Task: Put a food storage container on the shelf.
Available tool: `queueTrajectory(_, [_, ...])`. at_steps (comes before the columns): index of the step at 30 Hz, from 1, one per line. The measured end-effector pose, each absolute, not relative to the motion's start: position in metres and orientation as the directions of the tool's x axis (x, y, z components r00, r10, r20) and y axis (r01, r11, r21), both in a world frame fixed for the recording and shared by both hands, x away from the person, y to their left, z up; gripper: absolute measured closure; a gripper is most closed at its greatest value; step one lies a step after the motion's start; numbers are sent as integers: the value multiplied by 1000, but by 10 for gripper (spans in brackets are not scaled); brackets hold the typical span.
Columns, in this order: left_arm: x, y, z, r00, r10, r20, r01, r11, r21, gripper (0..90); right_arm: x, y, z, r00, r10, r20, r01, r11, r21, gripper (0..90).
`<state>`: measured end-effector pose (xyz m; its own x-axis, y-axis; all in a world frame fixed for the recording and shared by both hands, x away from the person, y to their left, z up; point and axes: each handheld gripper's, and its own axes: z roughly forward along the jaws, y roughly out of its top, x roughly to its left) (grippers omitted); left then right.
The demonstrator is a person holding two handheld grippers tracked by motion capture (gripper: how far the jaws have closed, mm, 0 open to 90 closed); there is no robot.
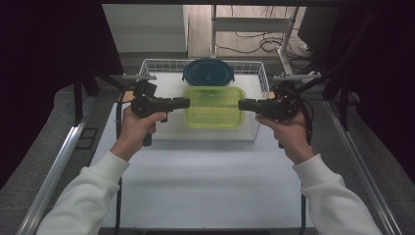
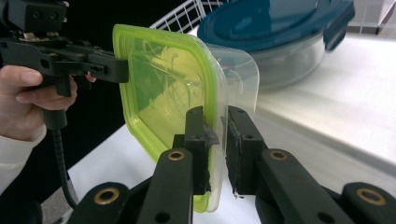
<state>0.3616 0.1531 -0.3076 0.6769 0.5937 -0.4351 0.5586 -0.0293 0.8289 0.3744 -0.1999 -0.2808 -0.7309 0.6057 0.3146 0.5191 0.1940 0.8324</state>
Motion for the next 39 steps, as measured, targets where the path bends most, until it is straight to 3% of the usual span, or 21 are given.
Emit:
queueTrajectory(22, [428,163,-250,668,593,-449,578,-34,815,803,436,-193,-230,-736,585,341,510,147,848,791])
queueTrajectory(39, [488,178,-247,587,588,-557,690,-4,724,803,501,-183,-234,-650,555,519,656,67,751,793])
